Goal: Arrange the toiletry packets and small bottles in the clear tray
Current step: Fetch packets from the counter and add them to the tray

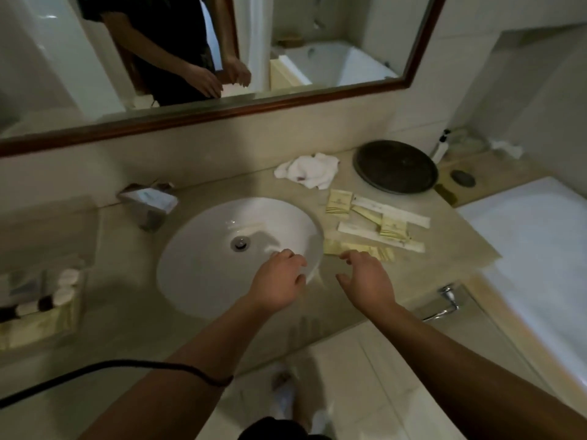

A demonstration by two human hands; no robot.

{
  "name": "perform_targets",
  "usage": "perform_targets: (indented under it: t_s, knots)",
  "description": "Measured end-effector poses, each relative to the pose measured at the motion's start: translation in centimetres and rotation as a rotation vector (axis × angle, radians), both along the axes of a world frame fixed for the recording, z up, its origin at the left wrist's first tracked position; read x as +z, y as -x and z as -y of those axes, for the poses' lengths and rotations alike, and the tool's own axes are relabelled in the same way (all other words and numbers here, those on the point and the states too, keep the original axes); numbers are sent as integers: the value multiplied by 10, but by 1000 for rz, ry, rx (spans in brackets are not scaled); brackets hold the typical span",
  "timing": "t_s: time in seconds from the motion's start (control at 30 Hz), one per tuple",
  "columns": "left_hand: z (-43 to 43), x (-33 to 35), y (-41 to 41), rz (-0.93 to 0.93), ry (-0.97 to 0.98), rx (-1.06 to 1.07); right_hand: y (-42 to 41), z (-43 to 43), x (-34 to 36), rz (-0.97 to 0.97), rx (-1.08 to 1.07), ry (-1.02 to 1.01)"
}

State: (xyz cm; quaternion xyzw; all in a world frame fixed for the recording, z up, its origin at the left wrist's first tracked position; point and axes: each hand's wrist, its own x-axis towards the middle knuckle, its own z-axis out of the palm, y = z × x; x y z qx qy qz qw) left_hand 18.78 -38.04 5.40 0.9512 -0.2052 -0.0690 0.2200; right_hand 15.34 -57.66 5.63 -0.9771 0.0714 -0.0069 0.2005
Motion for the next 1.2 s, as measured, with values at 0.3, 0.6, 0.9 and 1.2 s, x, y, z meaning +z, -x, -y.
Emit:
perform_targets:
  t_s: [0.3,0.6,0.9,1.2]
  knots:
    - [92,-8,-86,-114,69,-19,-63,88,-4,-19,-202,-31]
    - [141,-21,-153,-299,205,283,-92,156,-24,-65,-86,88]
    - [189,-42,-200,-238,38,676,-122,195,-38,-131,398,233]
    - [200,-46,-209,-392,-89,777,-132,225,-42,-163,469,41]
